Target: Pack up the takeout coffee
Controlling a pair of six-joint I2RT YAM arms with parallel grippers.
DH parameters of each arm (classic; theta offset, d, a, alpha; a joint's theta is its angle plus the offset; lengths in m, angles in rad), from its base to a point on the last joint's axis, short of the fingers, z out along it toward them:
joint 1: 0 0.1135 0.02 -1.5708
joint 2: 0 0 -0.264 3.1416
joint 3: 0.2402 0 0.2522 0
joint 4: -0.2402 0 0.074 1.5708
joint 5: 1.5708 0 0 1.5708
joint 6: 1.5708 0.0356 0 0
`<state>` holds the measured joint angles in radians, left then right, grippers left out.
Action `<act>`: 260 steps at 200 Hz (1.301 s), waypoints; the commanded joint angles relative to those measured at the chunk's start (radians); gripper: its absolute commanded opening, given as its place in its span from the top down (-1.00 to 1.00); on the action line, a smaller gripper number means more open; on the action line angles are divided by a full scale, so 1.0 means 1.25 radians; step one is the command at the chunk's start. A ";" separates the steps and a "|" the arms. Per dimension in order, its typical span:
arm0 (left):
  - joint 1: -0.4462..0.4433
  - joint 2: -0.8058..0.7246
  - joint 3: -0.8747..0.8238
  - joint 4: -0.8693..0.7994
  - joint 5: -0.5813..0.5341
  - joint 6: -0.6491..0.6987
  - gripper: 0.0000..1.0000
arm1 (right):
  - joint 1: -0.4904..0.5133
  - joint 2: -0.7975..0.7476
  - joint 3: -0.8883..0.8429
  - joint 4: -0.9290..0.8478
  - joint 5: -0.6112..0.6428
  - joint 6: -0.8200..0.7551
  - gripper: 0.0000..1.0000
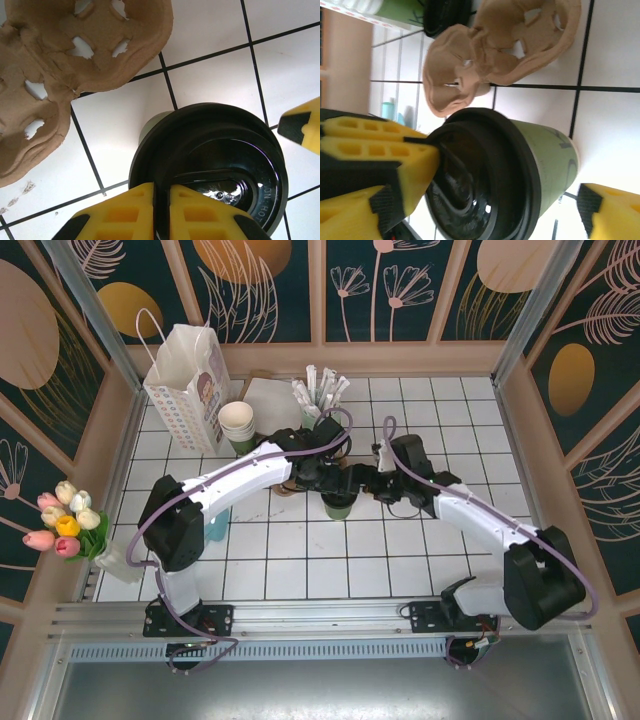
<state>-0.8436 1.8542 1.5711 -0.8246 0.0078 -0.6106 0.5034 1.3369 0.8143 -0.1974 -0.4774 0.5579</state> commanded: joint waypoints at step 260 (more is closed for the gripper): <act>-0.005 -0.008 0.006 0.000 0.064 0.014 0.65 | 0.049 0.115 0.133 -0.268 0.140 -0.052 -0.30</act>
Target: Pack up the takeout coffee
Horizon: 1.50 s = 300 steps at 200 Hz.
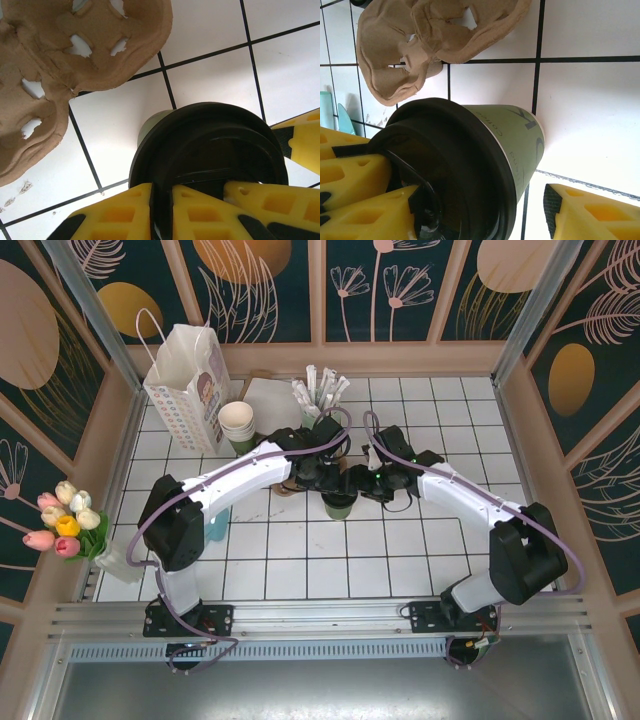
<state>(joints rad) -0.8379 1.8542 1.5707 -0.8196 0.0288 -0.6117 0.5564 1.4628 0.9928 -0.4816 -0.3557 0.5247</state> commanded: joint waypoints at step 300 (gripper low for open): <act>0.114 -0.336 -0.404 0.283 -0.154 -0.259 -0.96 | 0.038 -0.044 0.006 0.038 0.068 -0.045 -0.47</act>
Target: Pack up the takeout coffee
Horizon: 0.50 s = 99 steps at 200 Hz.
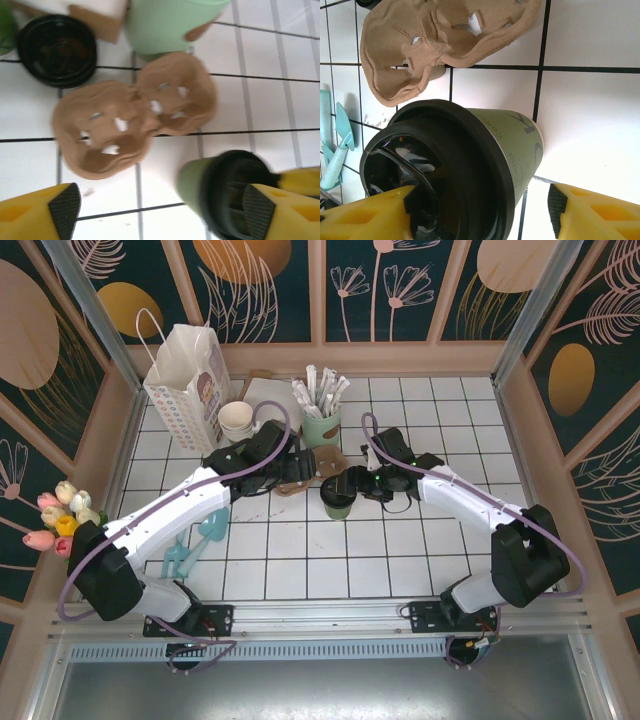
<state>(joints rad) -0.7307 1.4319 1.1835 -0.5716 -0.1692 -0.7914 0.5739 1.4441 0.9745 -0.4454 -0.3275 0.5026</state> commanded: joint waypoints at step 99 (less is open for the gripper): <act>0.030 0.098 -0.164 0.224 0.146 -0.209 -0.97 | 0.071 -0.079 -0.030 0.074 0.089 -0.136 -0.98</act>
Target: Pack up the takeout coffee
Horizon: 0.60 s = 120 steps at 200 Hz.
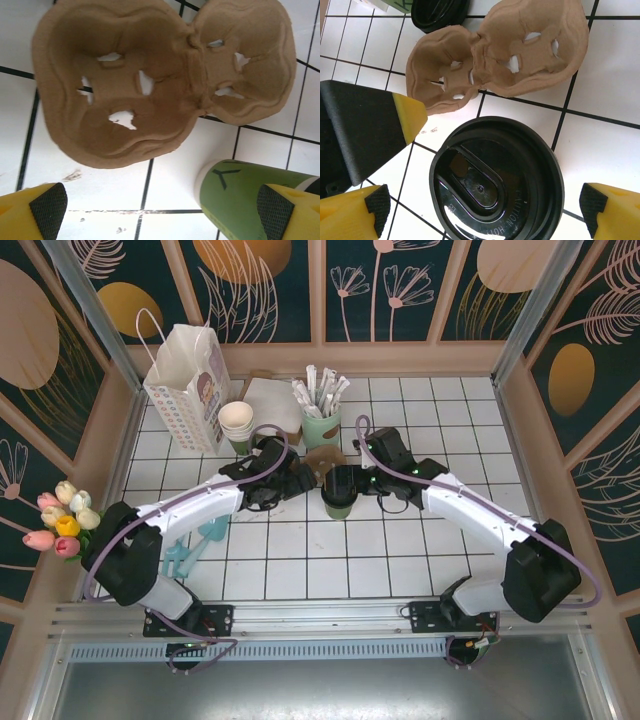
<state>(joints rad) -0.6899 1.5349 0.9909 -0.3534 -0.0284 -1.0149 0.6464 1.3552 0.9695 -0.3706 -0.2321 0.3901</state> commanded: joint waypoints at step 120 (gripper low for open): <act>-0.001 0.074 0.004 0.047 0.060 -0.031 -0.97 | 0.048 0.048 -0.042 0.044 0.074 -0.125 -0.98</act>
<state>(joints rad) -0.6899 1.5993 0.9909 -0.3088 0.0231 -1.0424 0.6960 1.3964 0.9241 -0.3561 -0.1654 0.2733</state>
